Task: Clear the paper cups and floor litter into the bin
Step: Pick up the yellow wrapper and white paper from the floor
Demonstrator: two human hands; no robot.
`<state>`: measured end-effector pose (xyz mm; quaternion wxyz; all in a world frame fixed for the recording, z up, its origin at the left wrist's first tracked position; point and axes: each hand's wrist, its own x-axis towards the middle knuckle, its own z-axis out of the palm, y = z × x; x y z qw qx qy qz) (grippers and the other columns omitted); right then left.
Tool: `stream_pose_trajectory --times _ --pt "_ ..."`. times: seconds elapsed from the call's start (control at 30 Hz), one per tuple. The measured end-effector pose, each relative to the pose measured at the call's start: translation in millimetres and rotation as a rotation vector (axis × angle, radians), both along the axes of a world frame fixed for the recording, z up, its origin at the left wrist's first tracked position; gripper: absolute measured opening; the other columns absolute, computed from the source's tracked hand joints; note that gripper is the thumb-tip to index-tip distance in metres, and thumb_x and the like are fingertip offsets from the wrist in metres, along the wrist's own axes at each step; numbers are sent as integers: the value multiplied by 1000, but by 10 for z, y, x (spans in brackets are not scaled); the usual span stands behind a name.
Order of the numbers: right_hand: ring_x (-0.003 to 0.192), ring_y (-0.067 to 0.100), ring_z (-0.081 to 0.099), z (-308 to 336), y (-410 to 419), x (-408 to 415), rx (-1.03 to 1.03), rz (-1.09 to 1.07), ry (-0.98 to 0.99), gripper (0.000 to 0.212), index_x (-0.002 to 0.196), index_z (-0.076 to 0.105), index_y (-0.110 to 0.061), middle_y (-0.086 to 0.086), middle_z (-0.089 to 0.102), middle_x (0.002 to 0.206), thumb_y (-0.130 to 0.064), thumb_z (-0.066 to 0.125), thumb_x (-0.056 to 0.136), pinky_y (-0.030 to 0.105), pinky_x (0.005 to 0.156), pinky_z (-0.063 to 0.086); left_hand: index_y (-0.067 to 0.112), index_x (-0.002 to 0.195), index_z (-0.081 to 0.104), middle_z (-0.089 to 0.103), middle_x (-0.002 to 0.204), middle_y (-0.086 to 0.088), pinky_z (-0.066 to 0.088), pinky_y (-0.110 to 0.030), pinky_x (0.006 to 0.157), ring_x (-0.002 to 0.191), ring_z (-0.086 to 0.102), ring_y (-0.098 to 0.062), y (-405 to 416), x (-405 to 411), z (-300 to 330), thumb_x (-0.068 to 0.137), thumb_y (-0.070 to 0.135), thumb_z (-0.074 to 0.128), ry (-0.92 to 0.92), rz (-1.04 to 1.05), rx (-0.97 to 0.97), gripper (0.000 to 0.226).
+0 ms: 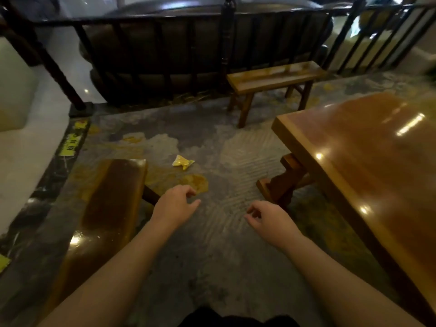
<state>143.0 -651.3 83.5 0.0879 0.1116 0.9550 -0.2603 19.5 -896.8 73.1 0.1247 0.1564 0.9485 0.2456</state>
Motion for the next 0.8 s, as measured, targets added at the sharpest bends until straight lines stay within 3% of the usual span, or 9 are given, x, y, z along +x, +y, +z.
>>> stream_pose_trajectory --times 0.43,0.8 --pt "84 16 61 -561 335 -2604 33 211 -31 18 94 64 -24 -5 65 90 -41 61 89 34 68 49 27 101 69 64 103 6 45 -27 73 93 60 -13 218 -1981 -364 83 45 70 -46 236 -61 25" --pt "87 17 61 -1032 987 -4721 50 358 -195 14 92 63 -26 -6 65 91 -39 59 89 31 67 47 25 100 69 67 109 0 50 -33 81 101 62 -21 889 -3979 -919 83 44 67 -177 283 -172 26"
